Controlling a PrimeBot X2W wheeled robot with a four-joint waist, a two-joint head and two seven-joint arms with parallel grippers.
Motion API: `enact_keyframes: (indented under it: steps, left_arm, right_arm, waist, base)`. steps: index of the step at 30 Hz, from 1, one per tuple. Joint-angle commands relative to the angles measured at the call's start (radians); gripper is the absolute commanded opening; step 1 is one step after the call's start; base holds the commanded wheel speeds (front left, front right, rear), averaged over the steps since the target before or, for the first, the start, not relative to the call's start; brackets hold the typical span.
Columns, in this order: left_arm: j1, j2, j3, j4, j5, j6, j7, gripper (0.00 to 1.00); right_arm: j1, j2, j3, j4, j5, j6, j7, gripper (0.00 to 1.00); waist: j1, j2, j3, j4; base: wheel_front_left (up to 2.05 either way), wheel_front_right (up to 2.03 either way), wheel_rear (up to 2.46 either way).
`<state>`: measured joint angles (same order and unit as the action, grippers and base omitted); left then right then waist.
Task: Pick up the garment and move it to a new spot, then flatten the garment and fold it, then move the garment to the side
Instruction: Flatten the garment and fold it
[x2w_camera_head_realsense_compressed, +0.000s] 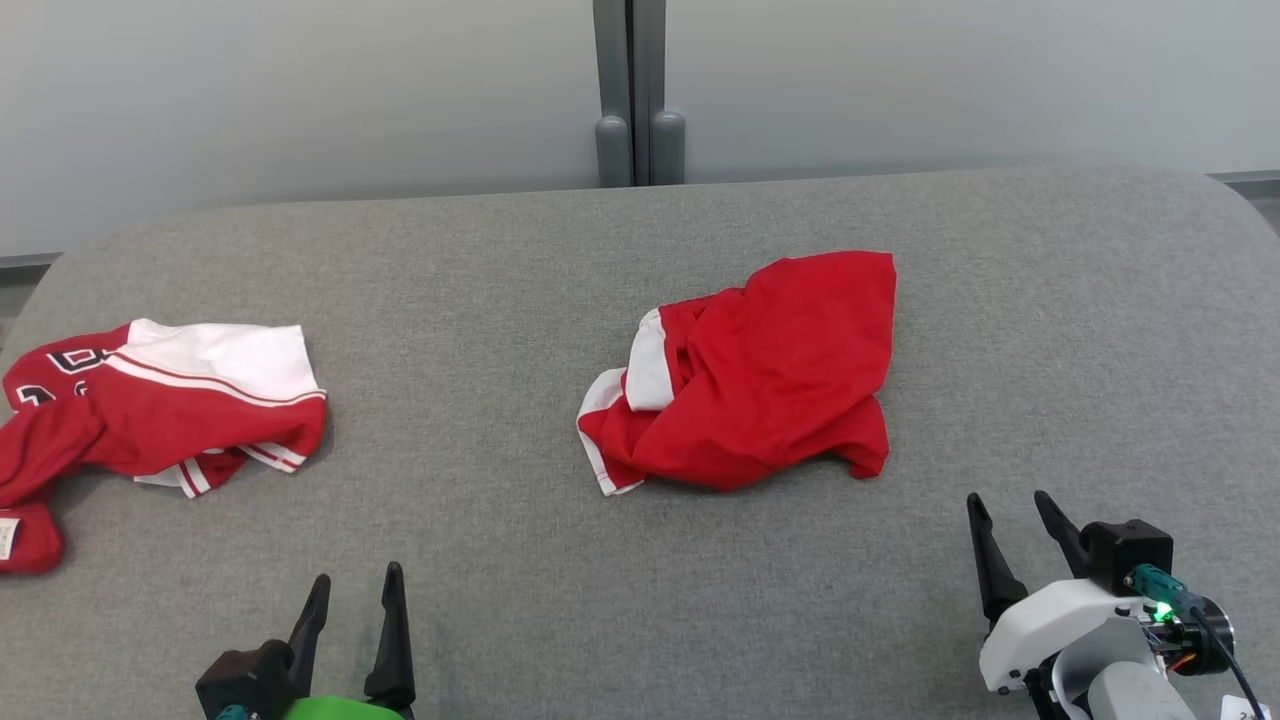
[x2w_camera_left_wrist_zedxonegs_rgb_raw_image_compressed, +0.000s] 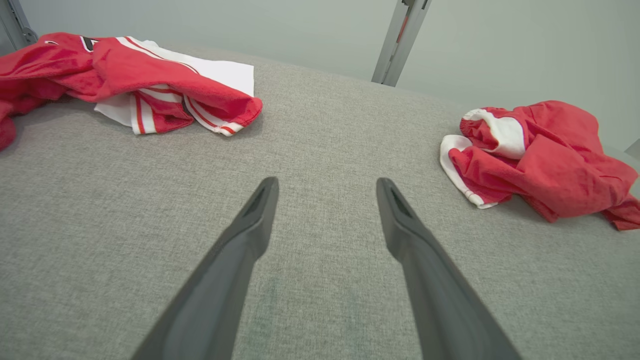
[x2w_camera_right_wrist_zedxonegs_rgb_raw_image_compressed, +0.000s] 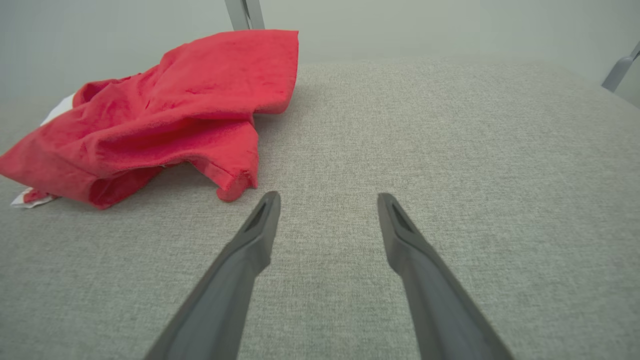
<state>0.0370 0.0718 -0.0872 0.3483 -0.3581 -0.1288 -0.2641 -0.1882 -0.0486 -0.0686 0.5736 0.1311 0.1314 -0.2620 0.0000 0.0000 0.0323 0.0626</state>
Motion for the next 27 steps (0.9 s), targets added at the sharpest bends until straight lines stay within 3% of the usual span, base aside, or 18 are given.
enact_keyframes:
  steps: [1,15,23,24,25,26,27]
  left_arm:
    - [0.013,-0.004,-0.001,-0.001,0.006,-0.003,0.0,1.0]
    - [-0.057,0.018,-0.049,-0.012,-0.034,-0.003,0.0,1.0]
    - [-0.1,0.028,-0.087,-0.001,-0.061,-0.003,0.0,1.0]
    - [-0.101,0.028,-0.088,0.0,-0.062,-0.003,-0.001,1.0]
    - [-0.101,0.029,-0.087,0.001,-0.062,-0.003,-0.001,1.0]
    - [-0.1,0.029,-0.087,0.002,-0.063,-0.003,0.0,1.0]
    - [-0.097,0.029,-0.085,0.003,-0.064,-0.003,0.0,1.0]
  right_arm:
    - [0.003,-0.004,0.002,0.002,-0.001,-0.001,-0.004,1.0]
    - [-0.186,-0.004,0.1,0.157,-0.087,-0.001,-0.004,1.0]
    - [-0.292,-0.004,0.088,0.278,-0.115,-0.001,-0.004,1.0]
    - [-0.294,-0.004,0.086,0.274,-0.109,-0.001,-0.004,0.52]
    - [-0.293,-0.004,0.082,0.265,-0.107,-0.001,-0.004,0.14]
    - [-0.287,-0.004,0.08,0.259,-0.106,-0.001,-0.004,0.0]
    - [-0.279,-0.005,0.067,0.25,-0.099,-0.001,-0.004,0.0]
  waist:
    - [0.0,0.0,0.0,0.002]
    - [0.0,0.0,0.099,0.076]
    - [0.0,0.0,0.14,0.123]
    - [0.0,0.0,0.14,0.126]
    - [0.0,0.0,0.139,0.128]
    - [0.0,0.0,0.137,0.128]
    - [0.0,0.0,0.133,0.127]
  base:
    - [0.0,0.0,0.0]
    - [0.0,0.0,0.0]
    - [0.0,0.0,0.0]
    - [0.0,0.0,0.0]
    - [0.0,0.0,0.0]
    - [0.0,0.0,0.0]
    - [0.0,0.0,0.0]
